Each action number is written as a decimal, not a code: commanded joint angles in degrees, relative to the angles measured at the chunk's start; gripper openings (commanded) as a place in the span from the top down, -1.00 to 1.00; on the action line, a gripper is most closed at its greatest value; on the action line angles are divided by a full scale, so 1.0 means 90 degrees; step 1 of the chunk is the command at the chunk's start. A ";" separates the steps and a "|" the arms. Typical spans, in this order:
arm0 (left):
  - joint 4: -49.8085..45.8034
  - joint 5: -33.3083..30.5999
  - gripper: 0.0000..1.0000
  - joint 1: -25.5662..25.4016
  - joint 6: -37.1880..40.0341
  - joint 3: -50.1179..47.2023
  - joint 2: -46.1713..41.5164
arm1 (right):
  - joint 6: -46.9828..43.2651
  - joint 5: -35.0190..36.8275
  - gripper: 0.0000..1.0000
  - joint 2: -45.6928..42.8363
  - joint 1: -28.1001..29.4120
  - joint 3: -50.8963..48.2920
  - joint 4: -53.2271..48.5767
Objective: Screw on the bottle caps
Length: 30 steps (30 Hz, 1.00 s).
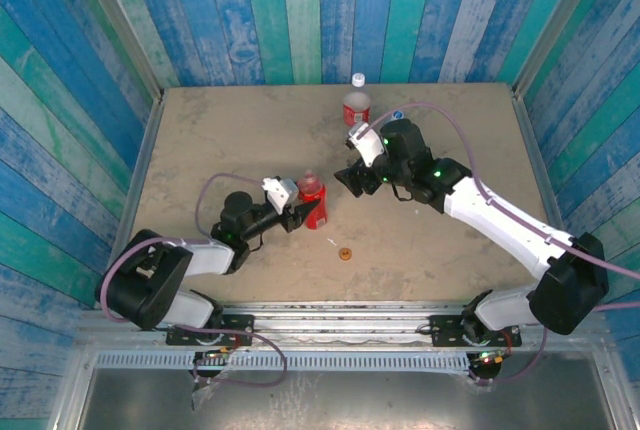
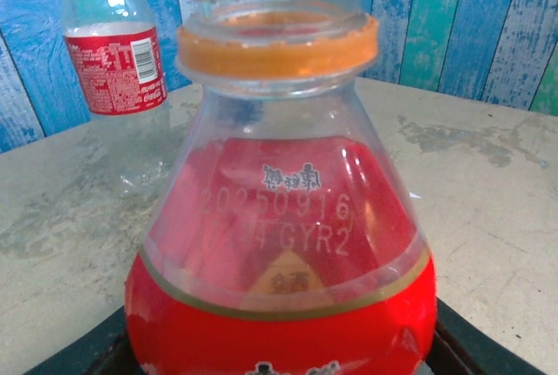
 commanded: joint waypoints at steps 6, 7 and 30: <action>-0.0212 0.0569 -0.09 0.0022 0.0407 0.0414 0.0216 | 0.0717 0.0564 -0.73 -0.0588 0.0001 -0.0897 0.0465; -0.0167 0.0652 -0.10 0.0022 0.0433 0.0444 0.0271 | 0.0901 0.0585 -0.72 -0.0674 0.0000 -0.1042 0.0544; 0.0641 0.1654 -0.78 0.0022 0.0390 0.0753 0.1371 | 0.1231 0.0370 -0.79 -0.1656 0.0619 -0.2824 0.1027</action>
